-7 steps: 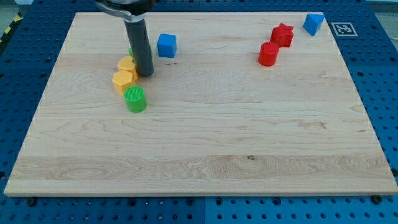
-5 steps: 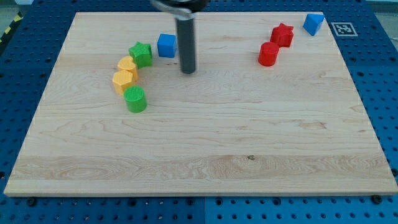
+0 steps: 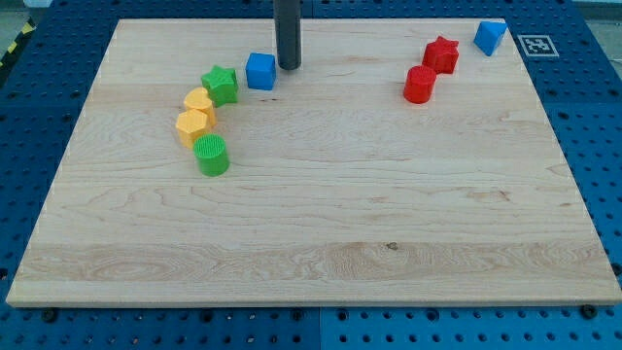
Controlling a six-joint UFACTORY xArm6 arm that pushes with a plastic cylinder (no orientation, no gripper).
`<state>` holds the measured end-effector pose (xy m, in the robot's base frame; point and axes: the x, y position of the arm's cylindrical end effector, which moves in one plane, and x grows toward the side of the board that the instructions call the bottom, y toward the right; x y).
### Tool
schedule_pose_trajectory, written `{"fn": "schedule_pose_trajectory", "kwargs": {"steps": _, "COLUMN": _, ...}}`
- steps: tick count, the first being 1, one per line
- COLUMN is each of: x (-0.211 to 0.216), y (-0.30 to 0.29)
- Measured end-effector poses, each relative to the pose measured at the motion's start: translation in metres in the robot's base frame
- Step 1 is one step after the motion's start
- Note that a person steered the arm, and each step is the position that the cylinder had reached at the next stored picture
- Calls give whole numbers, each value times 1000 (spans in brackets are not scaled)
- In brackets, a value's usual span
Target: Slide the blue cube close to the right side of the green star
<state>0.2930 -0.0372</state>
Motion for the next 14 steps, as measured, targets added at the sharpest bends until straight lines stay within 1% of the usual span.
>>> {"fn": "schedule_pose_trajectory", "kwargs": {"steps": 6, "x": 11, "y": -19}}
{"fn": "schedule_pose_trajectory", "kwargs": {"steps": 7, "x": -5, "y": -19}}
{"fn": "schedule_pose_trajectory", "kwargs": {"steps": 8, "x": -38, "y": -21}}
{"fn": "schedule_pose_trajectory", "kwargs": {"steps": 9, "x": -43, "y": -45}}
{"fn": "schedule_pose_trajectory", "kwargs": {"steps": 10, "x": -37, "y": -50}}
{"fn": "schedule_pose_trajectory", "kwargs": {"steps": 12, "x": -5, "y": -49}}
{"fn": "schedule_pose_trajectory", "kwargs": {"steps": 14, "x": -1, "y": -46}}
